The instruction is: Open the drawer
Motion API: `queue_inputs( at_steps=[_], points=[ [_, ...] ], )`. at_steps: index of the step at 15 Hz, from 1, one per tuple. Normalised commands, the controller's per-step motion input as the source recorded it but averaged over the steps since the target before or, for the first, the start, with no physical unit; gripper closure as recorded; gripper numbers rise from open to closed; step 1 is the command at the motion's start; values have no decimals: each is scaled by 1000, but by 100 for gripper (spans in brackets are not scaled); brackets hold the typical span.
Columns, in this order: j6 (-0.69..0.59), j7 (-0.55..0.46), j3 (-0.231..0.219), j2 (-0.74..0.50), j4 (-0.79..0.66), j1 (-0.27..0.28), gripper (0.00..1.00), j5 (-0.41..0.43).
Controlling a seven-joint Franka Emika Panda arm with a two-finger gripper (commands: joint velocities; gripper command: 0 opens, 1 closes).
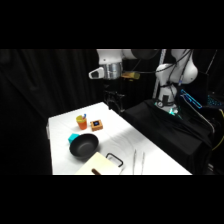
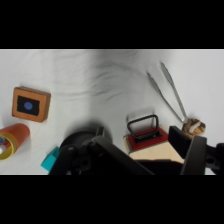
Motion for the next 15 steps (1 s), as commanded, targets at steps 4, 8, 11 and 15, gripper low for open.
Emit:
queue_inputs(
  at_steps=[4, 8, 11, 15],
  points=[
    [49, -22, 26, 71, 39, 10, 0, 28],
    [158, 4, 58, 191, 124, 48, 0, 6],
    [344, -4, 56, 242, 138, 56, 0, -12],
    [407, -20, 40, 250, 113, 45, 0, -44]
  ],
)
